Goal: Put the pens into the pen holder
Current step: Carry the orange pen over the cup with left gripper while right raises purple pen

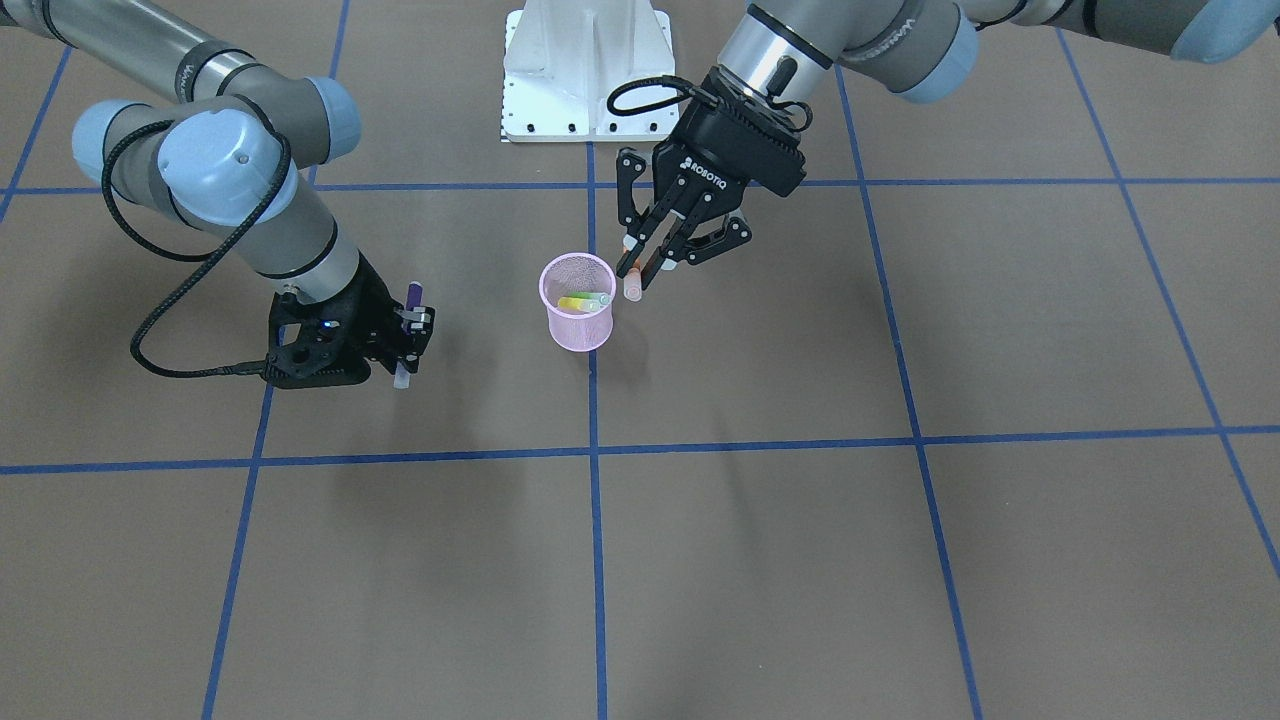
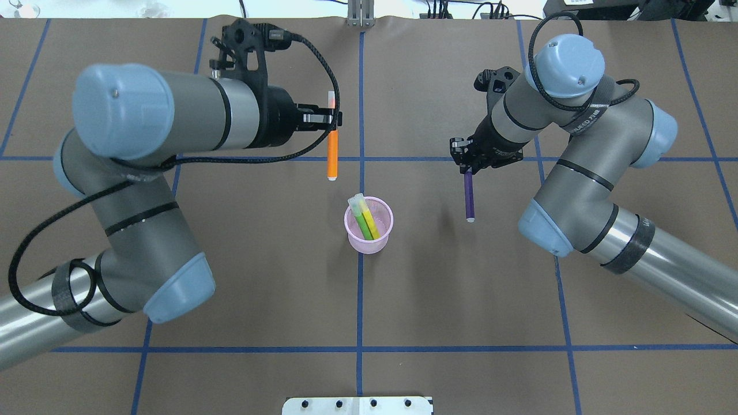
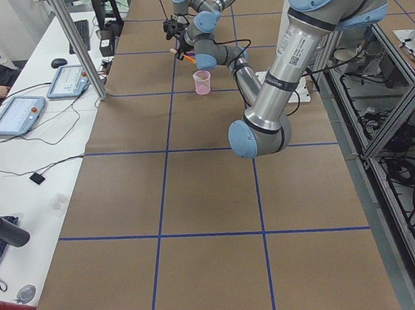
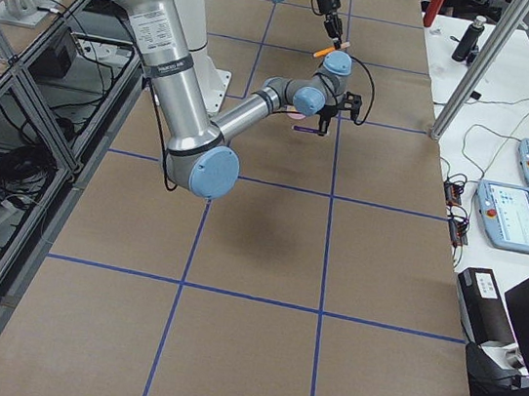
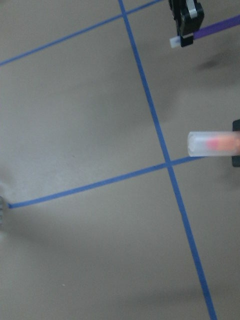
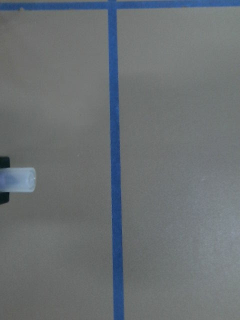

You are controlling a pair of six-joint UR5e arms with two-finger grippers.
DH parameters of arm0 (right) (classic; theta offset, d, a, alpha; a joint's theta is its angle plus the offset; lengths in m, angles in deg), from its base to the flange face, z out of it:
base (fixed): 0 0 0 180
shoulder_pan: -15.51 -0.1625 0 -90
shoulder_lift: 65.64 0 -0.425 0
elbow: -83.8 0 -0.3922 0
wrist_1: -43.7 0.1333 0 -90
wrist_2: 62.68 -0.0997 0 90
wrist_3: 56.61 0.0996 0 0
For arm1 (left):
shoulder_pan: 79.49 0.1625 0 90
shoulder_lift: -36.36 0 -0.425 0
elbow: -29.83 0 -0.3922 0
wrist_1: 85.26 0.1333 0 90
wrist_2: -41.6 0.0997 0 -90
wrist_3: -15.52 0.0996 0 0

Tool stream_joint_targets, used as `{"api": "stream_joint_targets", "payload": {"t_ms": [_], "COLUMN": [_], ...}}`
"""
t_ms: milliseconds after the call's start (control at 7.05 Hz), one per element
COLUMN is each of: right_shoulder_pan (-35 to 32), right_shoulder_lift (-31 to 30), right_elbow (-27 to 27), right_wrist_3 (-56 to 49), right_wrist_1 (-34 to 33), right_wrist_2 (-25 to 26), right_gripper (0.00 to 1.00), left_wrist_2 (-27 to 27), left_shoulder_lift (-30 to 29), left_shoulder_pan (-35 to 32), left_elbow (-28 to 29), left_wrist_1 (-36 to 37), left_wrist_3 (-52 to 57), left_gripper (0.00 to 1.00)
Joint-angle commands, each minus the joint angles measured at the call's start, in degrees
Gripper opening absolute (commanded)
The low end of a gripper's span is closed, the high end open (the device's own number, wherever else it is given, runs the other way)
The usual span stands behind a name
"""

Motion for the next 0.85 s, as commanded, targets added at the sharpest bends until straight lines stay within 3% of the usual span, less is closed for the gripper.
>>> {"api": "stream_joint_targets", "payload": {"t_ms": [0,284,709], "right_shoulder_pan": [-2.5,-4.2,-4.8], "right_shoulder_lift": [-2.1,-2.9,-2.8], "right_elbow": [3.3,4.6,8.5], "right_wrist_3": [0.1,-0.1,0.0], "right_wrist_1": [7.0,7.9,9.7], "right_wrist_2": [1.2,1.5,8.0], "right_gripper": [0.00,0.00,0.00], "left_wrist_2": [8.5,14.2,15.2], "left_shoulder_lift": [2.2,1.3,-1.6], "left_shoulder_pan": [6.6,10.1,10.6], "left_elbow": [1.3,4.9,9.4], "left_wrist_1": [-5.7,-8.3,-10.0], "left_wrist_3": [-0.5,-0.6,-0.6], "left_gripper": [0.00,0.00,0.00]}}
